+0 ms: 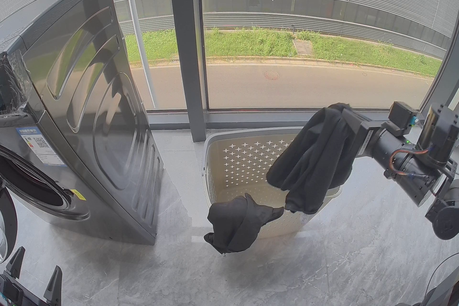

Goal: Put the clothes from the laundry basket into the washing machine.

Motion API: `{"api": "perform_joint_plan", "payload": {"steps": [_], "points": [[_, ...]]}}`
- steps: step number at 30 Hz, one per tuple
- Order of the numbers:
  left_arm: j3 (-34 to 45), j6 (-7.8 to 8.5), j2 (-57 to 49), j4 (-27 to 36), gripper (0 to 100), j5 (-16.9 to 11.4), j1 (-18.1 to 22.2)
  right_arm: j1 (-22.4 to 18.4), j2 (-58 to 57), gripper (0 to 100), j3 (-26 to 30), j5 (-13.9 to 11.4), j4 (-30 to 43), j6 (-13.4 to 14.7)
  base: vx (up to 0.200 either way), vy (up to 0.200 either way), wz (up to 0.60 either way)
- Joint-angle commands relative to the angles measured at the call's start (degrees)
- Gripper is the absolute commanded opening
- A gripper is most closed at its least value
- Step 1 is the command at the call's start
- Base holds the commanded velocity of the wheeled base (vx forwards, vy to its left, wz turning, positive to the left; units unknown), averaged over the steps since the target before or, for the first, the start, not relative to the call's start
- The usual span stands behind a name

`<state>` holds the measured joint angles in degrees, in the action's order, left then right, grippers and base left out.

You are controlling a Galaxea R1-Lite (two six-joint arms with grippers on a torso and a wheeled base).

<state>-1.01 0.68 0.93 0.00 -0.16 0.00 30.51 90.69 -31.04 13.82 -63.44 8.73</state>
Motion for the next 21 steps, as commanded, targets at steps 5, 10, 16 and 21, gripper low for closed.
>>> {"api": "perform_joint_plan", "payload": {"steps": [5,10,16,21], "points": [[0.9,-0.33,-0.9,0.0,100,-0.2,0.0,-5.0,-5.1,0,-0.4,0.2,0.2,-1.9,0.0,0.0,0.0],[0.8,-0.51,-0.9,0.0,100,-0.1,0.0,-4.8,-5.3,0,0.0,1.3,0.4,-3.7,-0.12,0.0,0.0],[0.8,-0.24,-0.9,0.0,100,-0.1,0.0,-4.1,-4.8,0,0.3,2.8,-0.3,-3.8,0.0,0.0,0.0],[0.8,-0.51,-0.9,0.0,100,0.0,0.0,-4.1,-5.0,0,0.6,2.8,-0.4,-3.6,0.0,0.12,0.0]]}}
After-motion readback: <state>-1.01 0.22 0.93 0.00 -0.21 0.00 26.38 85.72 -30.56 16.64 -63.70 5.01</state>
